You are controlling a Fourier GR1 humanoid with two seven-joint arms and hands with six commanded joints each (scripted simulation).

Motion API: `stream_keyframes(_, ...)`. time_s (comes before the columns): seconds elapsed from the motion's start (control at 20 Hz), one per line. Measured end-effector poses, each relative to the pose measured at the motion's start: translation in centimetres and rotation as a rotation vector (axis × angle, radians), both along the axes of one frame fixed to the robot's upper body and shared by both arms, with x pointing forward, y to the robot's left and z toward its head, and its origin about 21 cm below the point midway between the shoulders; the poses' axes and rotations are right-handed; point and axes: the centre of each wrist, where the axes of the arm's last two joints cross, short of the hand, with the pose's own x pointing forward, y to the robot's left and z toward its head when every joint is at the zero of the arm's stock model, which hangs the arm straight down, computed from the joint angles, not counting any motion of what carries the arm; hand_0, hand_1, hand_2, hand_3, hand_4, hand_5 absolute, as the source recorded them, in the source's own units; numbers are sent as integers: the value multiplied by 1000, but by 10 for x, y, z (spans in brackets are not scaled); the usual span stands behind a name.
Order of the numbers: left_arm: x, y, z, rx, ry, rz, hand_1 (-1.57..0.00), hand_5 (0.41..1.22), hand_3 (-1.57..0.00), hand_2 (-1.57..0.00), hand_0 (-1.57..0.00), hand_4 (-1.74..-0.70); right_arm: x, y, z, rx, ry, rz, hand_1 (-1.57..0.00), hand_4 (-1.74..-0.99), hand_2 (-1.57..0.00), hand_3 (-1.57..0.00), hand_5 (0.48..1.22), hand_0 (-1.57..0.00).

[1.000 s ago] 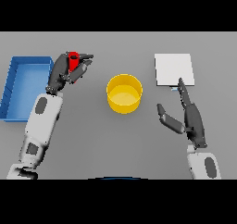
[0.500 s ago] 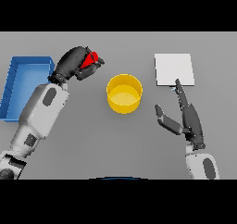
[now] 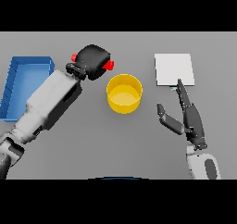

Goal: Pick up the red beaker and tilt it to pour out 1 green nut into yellow bowl. Pick up the yellow bowl and place it on the metallic measuring scale.

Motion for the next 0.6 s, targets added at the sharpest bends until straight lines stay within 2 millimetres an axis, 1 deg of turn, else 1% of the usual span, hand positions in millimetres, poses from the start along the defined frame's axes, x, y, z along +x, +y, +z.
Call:
stream_keyframes(0.1,4,-6,5,120,-20,-47,-1571,1215,-1349,-1571,-1571,-1717,0,2,-2,28,10,-2,1,-1197,1,1,659,1)
stream_keyframes(0.15,7,-11,10,175,-31,-65,-1571,1216,-1332,-1571,-1571,-1718,-3,0,-5,36,25,-4,1,-1202,1,1,651,1)
stream_keyframes(0.2,5,-15,10,214,-31,-96,-1571,1217,-1295,-1571,-1571,-1719,-1,-2,-4,41,26,-9,1,-1206,1,1,639,1)
stream_keyframes(0.25,6,-18,11,256,-39,-120,-1571,1218,-1350,-1571,-1571,-1721,-1,-2,-2,45,15,-7,1,-1212,1,1,631,1)
stream_keyframes(0.3,6,-19,10,295,-41,-157,-1571,1218,-1394,-1571,-1571,-1723,0,0,-6,56,35,-10,1,-1220,1,1,624,1)
stream_keyframes(0.35,4,-28,9,324,-46,-186,-1571,1219,-1429,-1571,-1571,-1725,-2,0,-7,47,21,-14,1,-1221,1,1,617,1)
stream_keyframes(0.4,5,-31,12,357,-54,-218,-1571,1219,-1458,-1571,-1571,-1727,-4,0,-8,30,14,-19,1,-1221,1,1,610,1)
stream_keyframes(0.45,5,-36,14,388,-67,-240,-1571,1220,-1480,-1571,-1571,-1729,-3,0,-5,26,5,-23,1,-1214,1,1,600,1)
stream_keyframes(0.55,8,-39,17,477,-105,-272,-1571,1220,-1513,-1571,-1571,-1732,0,3,-4,15,0,-37,1,-1205,1,1,584,1)
stream_keyframes(0.6,9,-43,20,517,-119,-288,-1571,1220,-1525,-1571,-1571,-1733,-1,4,-6,18,4,-37,1,-1193,1,1,578,1)
